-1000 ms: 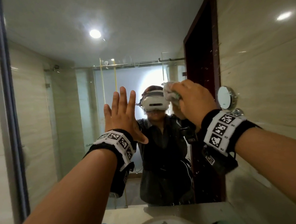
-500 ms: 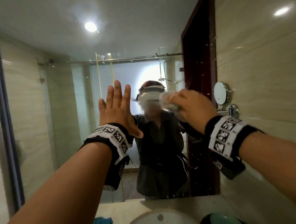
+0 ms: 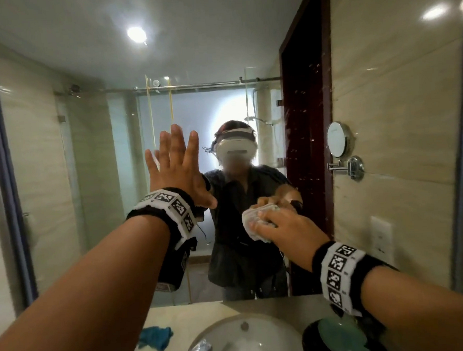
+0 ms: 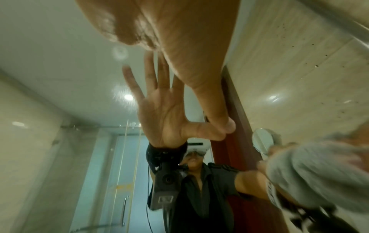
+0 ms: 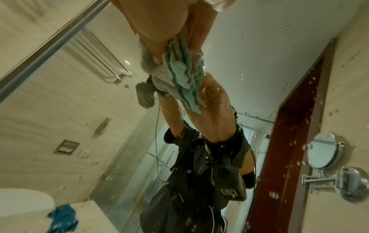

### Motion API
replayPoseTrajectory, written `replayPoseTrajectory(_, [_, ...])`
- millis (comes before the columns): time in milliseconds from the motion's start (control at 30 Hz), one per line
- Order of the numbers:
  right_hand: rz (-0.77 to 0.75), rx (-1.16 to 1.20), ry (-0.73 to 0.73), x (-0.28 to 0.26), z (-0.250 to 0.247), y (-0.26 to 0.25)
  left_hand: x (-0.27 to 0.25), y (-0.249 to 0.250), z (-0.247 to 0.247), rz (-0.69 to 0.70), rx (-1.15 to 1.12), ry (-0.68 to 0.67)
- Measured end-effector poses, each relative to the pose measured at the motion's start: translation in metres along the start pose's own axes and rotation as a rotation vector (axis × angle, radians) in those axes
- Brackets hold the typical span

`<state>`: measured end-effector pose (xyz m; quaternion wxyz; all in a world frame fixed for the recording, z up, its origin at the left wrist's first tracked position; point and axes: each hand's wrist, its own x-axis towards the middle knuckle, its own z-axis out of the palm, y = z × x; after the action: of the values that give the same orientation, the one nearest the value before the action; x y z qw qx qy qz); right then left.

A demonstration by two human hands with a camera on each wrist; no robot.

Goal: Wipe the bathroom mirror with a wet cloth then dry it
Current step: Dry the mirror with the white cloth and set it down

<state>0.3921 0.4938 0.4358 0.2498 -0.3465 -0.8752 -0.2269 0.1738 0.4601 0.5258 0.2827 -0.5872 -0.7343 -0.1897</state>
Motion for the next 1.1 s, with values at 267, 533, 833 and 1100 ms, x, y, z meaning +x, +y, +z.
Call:
replayPoseTrajectory(267, [0.219, 0.129, 0.341, 0.046, -0.045, 0.028, -0.066, -0.003, 0.063, 0.173, 0.161, -0.056])
replayPoseTrajectory(533, [-0.010, 0.078, 0.137, 0.007, 0.028, -0.017, -0.071, 0.003, 0.097, 0.117, 0.058, -0.073])
replayPoseTrajectory(833, [0.072, 0.161, 0.156, 0.029, 0.009, -0.017, -0.069, 0.001, 0.105, 0.110, 0.073, -0.024])
replayPoseTrajectory(1100, [-0.043, 0.133, 0.298, 0.078, -0.015, -0.043, -0.068, -0.001, 0.109, 0.112, 0.047, -0.007])
